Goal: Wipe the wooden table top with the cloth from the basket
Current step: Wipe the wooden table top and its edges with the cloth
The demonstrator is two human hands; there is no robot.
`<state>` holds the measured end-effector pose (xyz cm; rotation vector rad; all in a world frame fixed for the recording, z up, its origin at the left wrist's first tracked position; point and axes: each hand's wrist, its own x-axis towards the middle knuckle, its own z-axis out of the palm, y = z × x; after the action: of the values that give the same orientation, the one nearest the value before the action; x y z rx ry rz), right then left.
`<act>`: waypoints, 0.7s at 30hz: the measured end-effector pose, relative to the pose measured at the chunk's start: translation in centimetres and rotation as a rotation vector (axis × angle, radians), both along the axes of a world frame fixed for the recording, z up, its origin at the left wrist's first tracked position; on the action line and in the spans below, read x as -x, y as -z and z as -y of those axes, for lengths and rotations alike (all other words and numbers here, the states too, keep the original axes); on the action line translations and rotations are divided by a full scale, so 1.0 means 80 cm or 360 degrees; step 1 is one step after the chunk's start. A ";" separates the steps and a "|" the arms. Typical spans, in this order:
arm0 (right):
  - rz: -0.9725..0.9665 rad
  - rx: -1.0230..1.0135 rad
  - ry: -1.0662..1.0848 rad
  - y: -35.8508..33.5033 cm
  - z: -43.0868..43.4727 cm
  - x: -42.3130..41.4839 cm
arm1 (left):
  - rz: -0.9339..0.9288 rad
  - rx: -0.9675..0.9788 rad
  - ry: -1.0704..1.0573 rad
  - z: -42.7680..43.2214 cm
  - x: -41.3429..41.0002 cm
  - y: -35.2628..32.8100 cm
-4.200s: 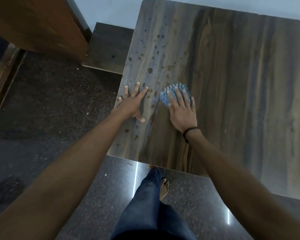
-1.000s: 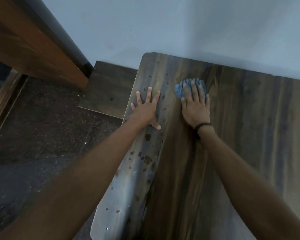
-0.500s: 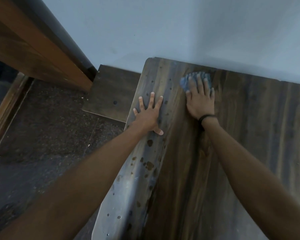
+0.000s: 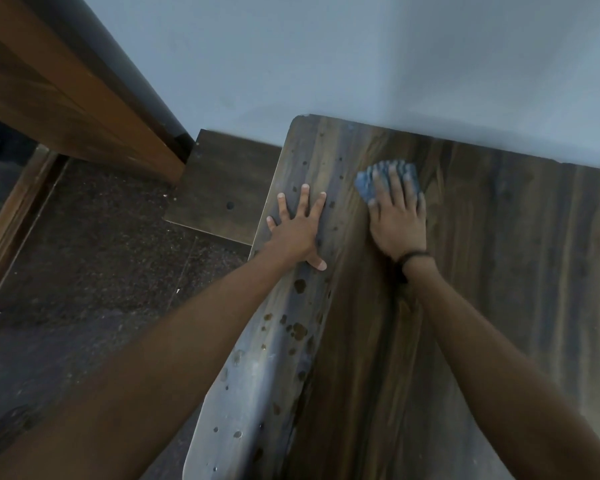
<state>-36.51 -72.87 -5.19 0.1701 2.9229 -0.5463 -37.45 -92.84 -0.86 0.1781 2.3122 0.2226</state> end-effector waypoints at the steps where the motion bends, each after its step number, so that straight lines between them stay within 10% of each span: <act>1: 0.0025 -0.0017 -0.0041 -0.001 0.002 -0.028 | 0.0004 0.0013 -0.0003 0.000 0.001 0.000; 21: 0.0135 0.0025 -0.0039 -0.010 0.036 0.134 | 0.0034 0.0052 0.0024 -0.002 0.006 0.002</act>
<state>-47.21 -75.72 -4.38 0.1511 2.8342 -0.5444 -37.94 -92.64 -1.00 0.1761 2.2911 0.1778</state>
